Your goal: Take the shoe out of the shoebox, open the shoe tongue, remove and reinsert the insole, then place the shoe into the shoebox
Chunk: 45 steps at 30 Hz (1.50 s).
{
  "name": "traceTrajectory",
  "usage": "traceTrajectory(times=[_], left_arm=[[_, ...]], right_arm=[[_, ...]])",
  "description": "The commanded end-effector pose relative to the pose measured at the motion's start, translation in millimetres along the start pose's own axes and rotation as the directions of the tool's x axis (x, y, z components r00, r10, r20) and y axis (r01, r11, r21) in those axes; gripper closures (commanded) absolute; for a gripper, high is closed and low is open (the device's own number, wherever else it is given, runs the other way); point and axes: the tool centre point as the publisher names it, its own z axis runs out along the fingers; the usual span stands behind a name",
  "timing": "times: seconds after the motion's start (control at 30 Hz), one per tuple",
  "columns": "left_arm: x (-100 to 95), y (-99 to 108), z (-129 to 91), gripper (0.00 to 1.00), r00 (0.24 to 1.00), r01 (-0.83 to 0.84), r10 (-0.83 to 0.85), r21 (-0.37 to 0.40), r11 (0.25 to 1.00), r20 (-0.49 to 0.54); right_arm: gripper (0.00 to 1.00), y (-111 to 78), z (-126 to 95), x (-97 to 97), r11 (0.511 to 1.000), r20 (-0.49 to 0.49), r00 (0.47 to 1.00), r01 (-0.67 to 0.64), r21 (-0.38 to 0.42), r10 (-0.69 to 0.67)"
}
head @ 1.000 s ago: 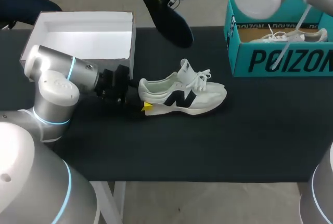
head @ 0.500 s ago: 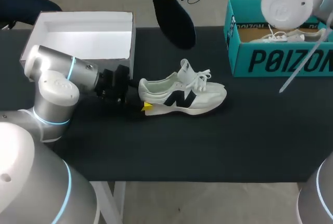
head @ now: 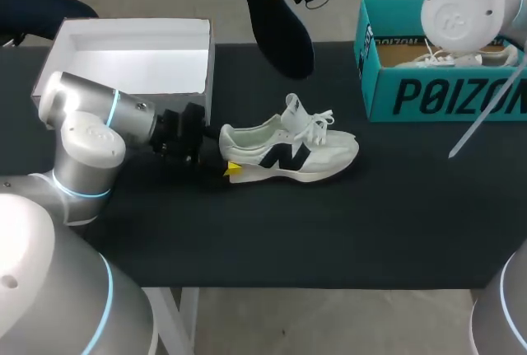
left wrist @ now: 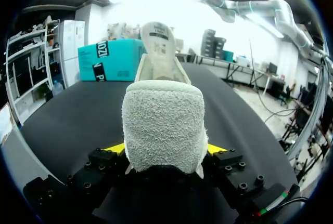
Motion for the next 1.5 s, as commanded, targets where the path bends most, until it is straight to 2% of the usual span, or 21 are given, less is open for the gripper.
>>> traceTrajectory(times=[0.03, 0.27, 0.4, 0.57, 0.73, 0.93, 1.13, 1.43, 1.5], left_arm=[[-0.5, 0.1, 0.9, 1.0, 1.0, 0.001, -0.001, -0.002, 1.0, 0.0], [-0.5, 0.1, 0.9, 1.0, 1.0, 0.001, -0.001, -0.002, 1.0, 0.0], [-0.5, 0.1, 0.9, 1.0, 1.0, 0.001, -0.001, -0.002, 1.0, 0.0], [-0.5, 0.1, 0.9, 1.0, 1.0, 0.001, -0.001, -0.002, 1.0, 0.0], [-0.5, 0.1, 0.9, 1.0, 1.0, 0.001, -0.001, -0.002, 1.0, 0.0], [-0.5, 0.1, 0.9, 1.0, 1.0, 0.001, -0.001, -0.002, 1.0, 0.0], [-0.5, 0.1, 0.9, 1.0, 1.0, 0.001, -0.001, -0.002, 1.0, 0.0], [-0.5, 0.1, 0.9, 1.0, 1.0, 0.001, -0.001, -0.002, 1.0, 0.0], [-0.5, 0.1, 0.9, 1.0, 1.0, 0.001, -0.001, -0.002, 1.0, 0.0]], right_arm=[[1.0, 0.0, 0.8, -0.2, 1.0, -0.001, 1.0, 0.0, 0.0, 0.0], [1.0, 0.0, 0.8, -0.2, 1.0, -0.001, 1.0, 0.0, 0.0, 0.0], [1.0, 10.8, -13.7, -0.8, 0.986, -0.021, 0.993, -0.122, -0.118, 0.12], [1.0, 22.9, -30.9, 0.9, 0.959, -0.064, 0.978, -0.207, -0.195, 0.198], [1.0, 28.7, -53.5, 8.7, 0.929, -0.13, 0.956, -0.289, -0.233, 0.264], [1.0, 32.0, -79.9, 29.7, 0.942, -0.192, 0.958, -0.254, -0.221, 0.213], [1.0, 24.4, -100.2, 45.6, 0.958, -0.261, 0.949, -0.225, -0.179, 0.174], [1.0, 1.1, -138.1, 76.4, 0.938, -0.256, 0.925, -0.322, -0.131, 0.282], [1.0, -0.8, -145.0, 82.1, 0.92, -0.253, 0.912, -0.365, -0.141, 0.323]])
